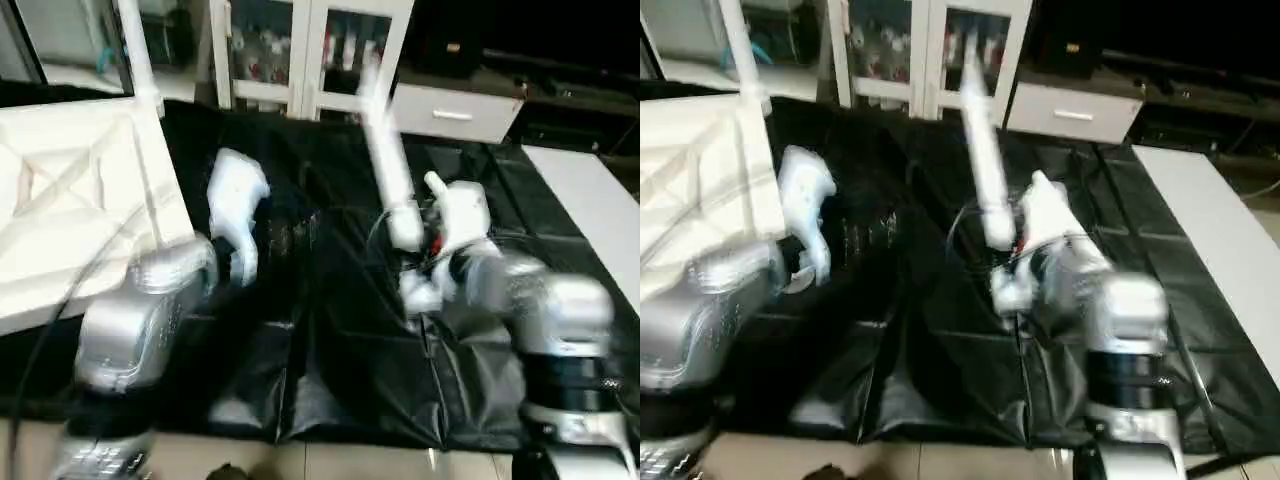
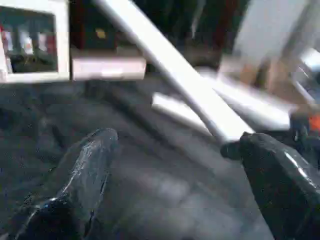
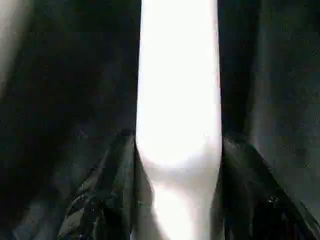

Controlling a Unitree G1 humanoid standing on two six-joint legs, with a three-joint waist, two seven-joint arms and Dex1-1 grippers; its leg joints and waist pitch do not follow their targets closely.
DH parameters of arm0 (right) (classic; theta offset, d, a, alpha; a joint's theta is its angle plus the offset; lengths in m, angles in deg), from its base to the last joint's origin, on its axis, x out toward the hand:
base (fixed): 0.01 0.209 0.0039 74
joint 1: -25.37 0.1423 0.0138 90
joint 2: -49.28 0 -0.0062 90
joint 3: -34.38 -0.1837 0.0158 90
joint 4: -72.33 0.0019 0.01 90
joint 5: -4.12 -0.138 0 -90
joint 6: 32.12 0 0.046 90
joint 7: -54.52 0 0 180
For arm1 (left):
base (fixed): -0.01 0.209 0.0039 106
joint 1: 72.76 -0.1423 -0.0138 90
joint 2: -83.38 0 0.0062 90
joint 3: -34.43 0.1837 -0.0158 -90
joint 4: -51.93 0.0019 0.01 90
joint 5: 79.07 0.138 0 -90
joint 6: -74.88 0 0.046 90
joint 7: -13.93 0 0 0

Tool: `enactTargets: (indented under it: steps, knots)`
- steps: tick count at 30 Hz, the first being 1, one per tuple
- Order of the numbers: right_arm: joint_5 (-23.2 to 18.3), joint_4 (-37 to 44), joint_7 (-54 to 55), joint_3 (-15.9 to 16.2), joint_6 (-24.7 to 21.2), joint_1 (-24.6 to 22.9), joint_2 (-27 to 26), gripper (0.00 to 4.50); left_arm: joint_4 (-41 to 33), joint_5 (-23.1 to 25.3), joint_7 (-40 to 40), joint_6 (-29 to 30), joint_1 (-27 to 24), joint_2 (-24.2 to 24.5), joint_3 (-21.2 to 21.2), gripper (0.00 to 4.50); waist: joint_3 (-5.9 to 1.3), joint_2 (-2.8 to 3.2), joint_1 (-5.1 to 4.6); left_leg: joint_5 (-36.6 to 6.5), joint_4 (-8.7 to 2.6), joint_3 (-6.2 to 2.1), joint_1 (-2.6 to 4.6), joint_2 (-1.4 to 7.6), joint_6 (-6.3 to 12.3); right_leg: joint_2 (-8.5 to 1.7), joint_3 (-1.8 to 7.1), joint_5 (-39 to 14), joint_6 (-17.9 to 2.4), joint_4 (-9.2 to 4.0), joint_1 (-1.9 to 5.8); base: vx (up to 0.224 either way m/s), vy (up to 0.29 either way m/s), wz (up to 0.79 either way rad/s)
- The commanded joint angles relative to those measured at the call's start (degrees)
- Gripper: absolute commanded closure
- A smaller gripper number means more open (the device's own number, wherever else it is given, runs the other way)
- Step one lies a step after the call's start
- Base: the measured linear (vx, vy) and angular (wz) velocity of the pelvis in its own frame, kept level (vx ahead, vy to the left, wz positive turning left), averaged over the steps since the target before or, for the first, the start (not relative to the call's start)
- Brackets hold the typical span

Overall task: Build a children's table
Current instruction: Pick table leg

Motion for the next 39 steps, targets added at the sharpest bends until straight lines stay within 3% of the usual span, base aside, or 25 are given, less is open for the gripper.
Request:
enactTargets:
  steps: [1,2,4,5,6,7,8,11,12,15,16,18,21,24,25,27,39]
  knots:
    - [-2.0,2.6,-3.0,-0.4,3.8,0.7,0.8,2.64,0.6,-4.2,1.9,2.6,1.1,-2.2,-1.6,0.0,-3.62,0.43,0.49,-7.3,-4.07,-0.54,0.6,2.39,-3.01,-4.57,2.46,-4.3,-7.9,-4.23,2.39,0.0,0.0,0.0]
    - [-1.6,4.4,-5.8,2.3,9.0,0.3,1.4,2.64,1.3,-8.5,3.1,4.4,2.7,-5.4,-3.7,0.0,-3.68,0.35,0.53,-7.0,-3.95,-0.42,0.65,2.45,-2.89,-4.58,2.5,-3.3,-8.3,-4.14,2.37,0.0,0.0,0.0]
    - [-1.3,5.1,-6.7,3.4,10.7,0.0,1.4,2.64,1.7,-9.9,3.7,5.0,3.1,-6.4,-4.5,0.0,-3.74,-0.02,0.59,-5.2,-3.76,-0.33,0.44,2.33,-1.79,-4.51,2.47,-1.4,-9.2,-4.09,2.54,0.0,0.0,0.0]
    - [2.5,6.8,-6.9,8.5,15.2,-0.7,2.8,2.64,3.1,-11.0,5.6,5.5,4.6,-8.7,-6.2,0.0,-3.71,0.25,0.43,-5.2,-3.79,-0.34,0.53,2.32,-1.7,-4.27,2.46,-0.9,-9.0,-4.27,2.43,0.0,0.0,0.0]
    - [4.9,7.8,-7.1,11.7,18.3,-1.2,3.9,2.64,4.0,-11.8,6.8,5.8,5.7,-10.2,-7.5,0.0,-3.72,0.16,0.51,-5.1,-3.79,-0.36,0.55,2.4,-1.9,-4.34,2.42,-0.9,-8.9,-4.27,2.52,0.0,0.0,0.0]
    - [5.0,7.8,-7.1,11.7,18.4,-1.2,3.9,2.64,4.0,-11.8,6.9,5.8,5.8,-10.3,-7.5,0.0,-3.78,0.19,0.61,-5.1,-3.74,-0.33,0.62,2.36,-2.0,-4.33,2.43,-0.8,-8.8,-4.31,2.64,0.0,0.0,0.0]
    - [6.6,8.3,-6.8,13.5,20.4,-1.4,4.4,2.64,4.8,-12.7,8.0,6.1,6.7,-11.5,-8.7,0.0,-3.66,-0.55,0.57,-5.5,-3.81,-0.32,0.65,2.47,-1.9,-4.43,2.45,-1.5,-8.6,-4.44,2.64,0.0,0.0,0.0]
    - [8.2,8.8,-7.1,15.7,23.9,-1.8,4.1,2.64,7.2,-14.4,11.4,6.9,9.4,-13.7,-12.3,0.0,-3.53,-0.05,0.95,-7.2,-3.88,-0.44,0.77,2.47,-1.85,-4.54,2.49,-4.2,-7.9,-4.56,2.44,0.0,0.0,0.0]
    - [8.8,9.2,-7.9,17.1,24.9,-2.0,4.3,2.64,8.3,-15.5,12.4,6.6,10.2,-14.3,-13.6,0.0,-3.53,-0.26,0.99,-7.5,-3.87,-0.44,0.79,2.4,-1.77,-4.38,2.5,-4.4,-7.5,-4.66,2.44,0.0,0.0,0.0]
    - [10.1,9.7,-9.5,20.3,27.9,-3.3,5.3,2.64,10.1,-17.6,14.2,5.2,11.7,-15.1,-15.5,0.0,-3.66,0.03,1.42,-7.4,-3.88,-0.6,0.79,2.46,-1.88,-4.37,2.5,-2.4,-7.0,-4.57,2.6,0.0,0.0,0.0]
    - [10.2,10.1,-9.4,20.8,28.2,-3.8,5.4,2.64,10.4,-18.1,14.5,4.7,12.1,-15.4,-15.9,0.0,-3.66,-0.28,1.56,-6.8,-3.85,-0.55,0.78,2.47,-1.57,-4.37,2.51,-1.4,-7.0,-4.47,2.6,0.0,0.0,0.0]
    - [10.4,10.6,-9.3,21.5,28.6,-4.6,5.6,2.64,10.7,-18.5,14.9,4.2,12.8,-15.9,-16.5,0.0,-3.71,-0.3,1.66,-6.2,-3.84,-0.62,0.77,2.55,-1.3,-4.41,2.42,-0.1,-7.4,-4.32,2.62,0.0,0.0,0.0]
    - [10.8,11.1,-9.4,22.6,29.2,-5.2,5.4,2.64,11.1,-16.6,15.4,4.1,12.9,-15.5,-15.9,0.0,-3.78,0.18,1.57,-6.2,-3.85,-0.64,0.79,2.56,-1.32,-4.31,2.41,1.1,-7.7,-4.26,2.56,0.0,0.0,0.0]
    - [11.4,10.8,-9.3,23.1,30.3,-5.7,5.1,2.64,11.3,-16.3,16.2,3.9,12.6,-15.7,-15.4,0.26,-3.62,-0.04,1.49,-7.9,-3.96,-0.63,0.77,2.55,-1.6,-4.44,2.46,-1.0,-7.1,-4.48,2.62,0.0,0.0,0.0]
    - [11.7,10.8,-9.1,23.3,30.6,-6.0,5.2,2.64,11.4,-16.1,16.7,3.7,12.4,-15.7,-15.2,0.36,-3.65,0.4,1.45,-8.4,-3.97,-0.64,0.77,2.53,-1.9,-4.43,2.51,-1.4,-7.0,-4.63,2.54,0.0,0.0,0.0]
    - [11.8,10.9,-9.1,23.5,30.6,-6.2,5.3,2.64,11.5,-16.1,17.0,3.7,12.3,-15.8,-15.1,0.47,-3.67,0.54,1.45,-8.6,-3.99,-0.72,0.79,2.57,-2.23,-4.37,2.48,-0.8,-7.2,-4.54,2.59,0.0,0.0,0.0]
    - [12.8,9.6,-8.6,24.0,32.2,-5.8,4.7,2.64,13.1,-14.6,16.7,0.4,12.5,-14.8,-13.9,1.57,-3.71,0.23,1.36,-8.2,-3.96,-0.72,0.82,2.59,-2.05,-4.44,2.46,0.0,-7.6,-4.37,2.62,0.0,0.0,0.0]
